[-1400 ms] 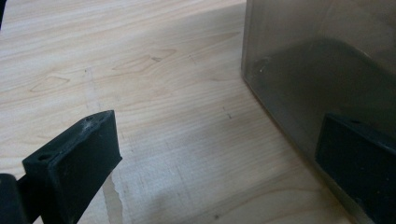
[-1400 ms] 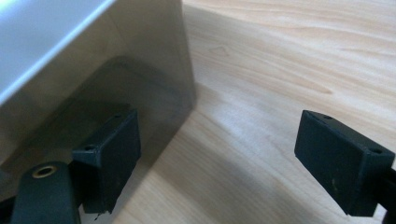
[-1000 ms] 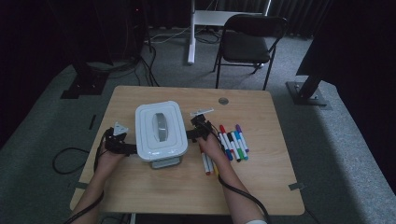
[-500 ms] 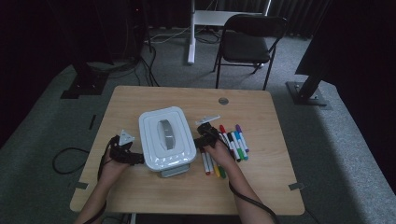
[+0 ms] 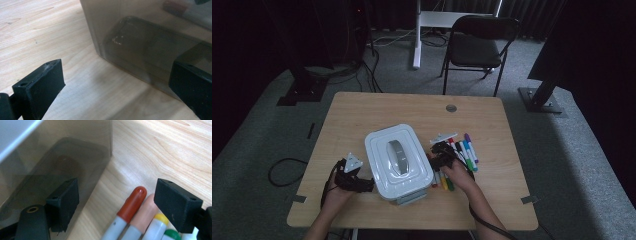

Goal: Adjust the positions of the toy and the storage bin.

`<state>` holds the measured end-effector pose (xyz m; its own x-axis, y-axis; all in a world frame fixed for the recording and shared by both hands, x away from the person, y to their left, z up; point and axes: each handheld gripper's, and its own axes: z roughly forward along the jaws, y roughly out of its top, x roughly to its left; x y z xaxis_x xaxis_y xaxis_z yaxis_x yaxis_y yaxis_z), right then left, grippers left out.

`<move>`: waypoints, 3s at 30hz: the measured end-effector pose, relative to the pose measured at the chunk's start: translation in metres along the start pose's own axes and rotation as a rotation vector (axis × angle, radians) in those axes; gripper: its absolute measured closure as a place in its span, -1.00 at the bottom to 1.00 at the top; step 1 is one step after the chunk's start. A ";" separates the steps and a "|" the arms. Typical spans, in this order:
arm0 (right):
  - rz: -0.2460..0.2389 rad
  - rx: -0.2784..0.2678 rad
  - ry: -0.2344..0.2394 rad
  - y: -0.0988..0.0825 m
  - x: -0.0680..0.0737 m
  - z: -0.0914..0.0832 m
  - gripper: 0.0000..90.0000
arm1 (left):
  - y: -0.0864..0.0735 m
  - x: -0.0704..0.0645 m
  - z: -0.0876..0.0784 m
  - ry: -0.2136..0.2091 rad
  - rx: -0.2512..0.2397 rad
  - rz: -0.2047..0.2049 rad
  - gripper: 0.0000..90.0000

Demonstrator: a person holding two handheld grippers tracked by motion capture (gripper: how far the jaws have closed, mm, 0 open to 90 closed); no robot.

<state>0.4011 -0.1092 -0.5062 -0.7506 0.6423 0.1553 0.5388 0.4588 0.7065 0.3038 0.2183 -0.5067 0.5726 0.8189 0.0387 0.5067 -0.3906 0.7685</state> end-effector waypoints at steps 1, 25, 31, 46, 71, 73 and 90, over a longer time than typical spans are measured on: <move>0.000 0.001 0.005 -0.002 0.001 -0.001 -0.56 | -0.001 -0.003 -0.001 -0.005 0.000 0.004 -0.99; -0.074 -0.031 -0.005 -0.031 0.001 -0.032 -0.59 | -0.009 -0.052 -0.026 -0.159 -0.036 0.027 -0.99; -0.110 -0.094 -0.127 -0.039 0.001 -0.040 -0.70 | -0.011 -0.044 -0.037 -0.189 -0.081 0.000 -0.99; -0.019 -0.155 -0.175 -0.076 -0.012 -0.089 -0.71 | 0.023 -0.053 -0.069 -0.229 -0.091 0.016 -0.99; 0.095 -0.086 -0.258 -0.173 -0.029 -0.137 -0.71 | 0.079 -0.085 -0.053 -0.351 -0.076 0.097 -0.84; 0.102 -0.078 -0.268 -0.178 -0.031 -0.138 -0.72 | 0.082 -0.088 -0.051 -0.365 -0.067 0.106 -0.84; 0.178 -0.057 -0.362 -0.189 -0.042 -0.139 -0.72 | 0.106 -0.102 -0.028 -0.359 0.005 0.115 -0.70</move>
<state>0.2778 -0.3087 -0.5502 -0.4590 0.8878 0.0332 0.6189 0.2927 0.7289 0.2808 0.1053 -0.4112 0.8149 0.5705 -0.1024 0.4287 -0.4743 0.7690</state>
